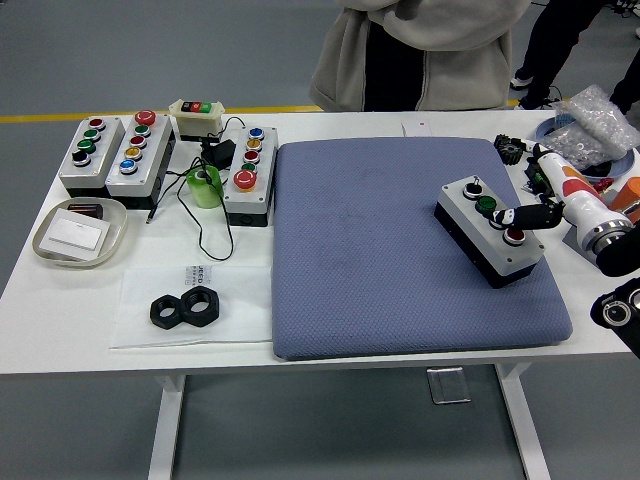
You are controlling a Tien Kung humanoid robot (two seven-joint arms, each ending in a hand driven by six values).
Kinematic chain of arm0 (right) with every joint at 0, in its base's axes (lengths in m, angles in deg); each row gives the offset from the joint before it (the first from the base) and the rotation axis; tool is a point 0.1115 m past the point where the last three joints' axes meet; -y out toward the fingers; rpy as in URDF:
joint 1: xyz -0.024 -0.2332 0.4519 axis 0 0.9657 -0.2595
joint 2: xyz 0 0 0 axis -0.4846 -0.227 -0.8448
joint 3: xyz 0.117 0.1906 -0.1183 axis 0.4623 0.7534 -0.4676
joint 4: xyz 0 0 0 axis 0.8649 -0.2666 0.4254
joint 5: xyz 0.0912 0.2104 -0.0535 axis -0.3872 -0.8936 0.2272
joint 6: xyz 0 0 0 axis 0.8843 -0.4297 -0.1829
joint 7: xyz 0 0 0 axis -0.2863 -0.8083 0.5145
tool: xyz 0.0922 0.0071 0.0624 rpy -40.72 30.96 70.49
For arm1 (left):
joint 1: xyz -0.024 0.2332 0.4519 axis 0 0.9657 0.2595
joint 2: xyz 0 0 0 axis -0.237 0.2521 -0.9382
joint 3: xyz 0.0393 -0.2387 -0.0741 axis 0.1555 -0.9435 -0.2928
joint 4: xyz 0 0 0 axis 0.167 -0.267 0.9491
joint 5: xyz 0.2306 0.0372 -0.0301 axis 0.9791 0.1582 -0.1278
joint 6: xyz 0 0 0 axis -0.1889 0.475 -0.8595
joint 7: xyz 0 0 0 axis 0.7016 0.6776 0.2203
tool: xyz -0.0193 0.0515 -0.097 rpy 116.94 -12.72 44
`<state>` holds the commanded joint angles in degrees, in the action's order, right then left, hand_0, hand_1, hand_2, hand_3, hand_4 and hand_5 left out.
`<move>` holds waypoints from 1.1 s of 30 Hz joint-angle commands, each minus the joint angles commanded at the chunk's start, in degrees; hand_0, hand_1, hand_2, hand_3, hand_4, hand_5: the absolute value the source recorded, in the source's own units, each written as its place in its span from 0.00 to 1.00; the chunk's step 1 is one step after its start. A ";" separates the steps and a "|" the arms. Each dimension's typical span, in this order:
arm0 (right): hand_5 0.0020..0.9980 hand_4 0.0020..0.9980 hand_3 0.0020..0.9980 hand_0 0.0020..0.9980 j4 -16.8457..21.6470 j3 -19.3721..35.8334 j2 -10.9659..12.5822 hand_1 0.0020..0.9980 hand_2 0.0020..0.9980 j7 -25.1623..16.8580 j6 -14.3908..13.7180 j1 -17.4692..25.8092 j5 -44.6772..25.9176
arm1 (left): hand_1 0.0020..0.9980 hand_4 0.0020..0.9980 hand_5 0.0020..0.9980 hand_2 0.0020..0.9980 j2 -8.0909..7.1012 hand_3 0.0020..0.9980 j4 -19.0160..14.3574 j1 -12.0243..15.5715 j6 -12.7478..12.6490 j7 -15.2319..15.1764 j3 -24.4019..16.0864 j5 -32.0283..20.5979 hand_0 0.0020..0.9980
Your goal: Pick up the button,place it on the desk,press the button,press the button
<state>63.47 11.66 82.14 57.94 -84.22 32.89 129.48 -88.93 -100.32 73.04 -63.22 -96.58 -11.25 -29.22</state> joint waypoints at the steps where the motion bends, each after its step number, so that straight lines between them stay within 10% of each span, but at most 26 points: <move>1: 0.17 0.99 1.00 1.00 -0.09 -0.11 -0.25 0.92 0.98 0.18 -0.07 -0.02 0.04 | 0.83 0.64 1.00 0.89 -0.02 0.83 0.00 0.00 0.00 0.01 -0.02 0.05 0.71; 33: 0.19 0.97 0.97 0.98 -8.11 -1.27 -9.40 0.86 0.93 9.39 -1.69 -1.39 9.39 | 0.83 0.64 1.00 0.89 -0.27 0.83 0.00 -0.92 0.19 -0.79 1.67 -2.73 0.70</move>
<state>55.36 10.39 72.74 67.33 -85.91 31.50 138.87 -89.19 -100.32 72.12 -63.03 -97.37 -9.58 -31.95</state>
